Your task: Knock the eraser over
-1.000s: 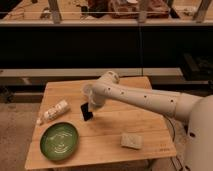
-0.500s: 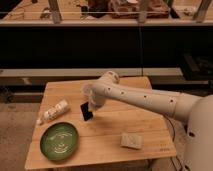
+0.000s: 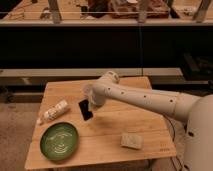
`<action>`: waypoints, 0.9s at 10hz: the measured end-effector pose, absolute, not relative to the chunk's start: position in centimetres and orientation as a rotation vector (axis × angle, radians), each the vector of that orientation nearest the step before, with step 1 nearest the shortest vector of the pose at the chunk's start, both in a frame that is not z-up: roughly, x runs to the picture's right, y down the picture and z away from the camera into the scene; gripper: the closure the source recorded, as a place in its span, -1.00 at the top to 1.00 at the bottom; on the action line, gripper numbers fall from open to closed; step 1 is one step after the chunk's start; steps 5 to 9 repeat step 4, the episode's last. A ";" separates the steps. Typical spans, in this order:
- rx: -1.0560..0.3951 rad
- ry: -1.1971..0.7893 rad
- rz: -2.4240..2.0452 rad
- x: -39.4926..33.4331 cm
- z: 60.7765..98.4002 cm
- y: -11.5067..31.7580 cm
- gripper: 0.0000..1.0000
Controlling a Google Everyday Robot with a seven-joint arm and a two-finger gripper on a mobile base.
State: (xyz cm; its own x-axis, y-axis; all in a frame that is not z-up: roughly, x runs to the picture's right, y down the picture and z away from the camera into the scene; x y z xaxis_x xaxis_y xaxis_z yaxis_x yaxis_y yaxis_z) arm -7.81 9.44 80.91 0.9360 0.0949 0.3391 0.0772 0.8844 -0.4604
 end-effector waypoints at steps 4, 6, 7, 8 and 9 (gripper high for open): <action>-0.488 -0.360 0.019 -7.8 81.3 9.1 -0.64; -0.488 -0.360 0.019 -7.8 81.3 9.1 -0.64; -0.488 -0.360 0.019 -7.8 81.3 9.1 -0.64; -0.488 -0.360 0.019 -7.8 81.3 9.1 -0.64; -0.488 -0.360 0.019 -7.8 81.3 9.1 -0.64</action>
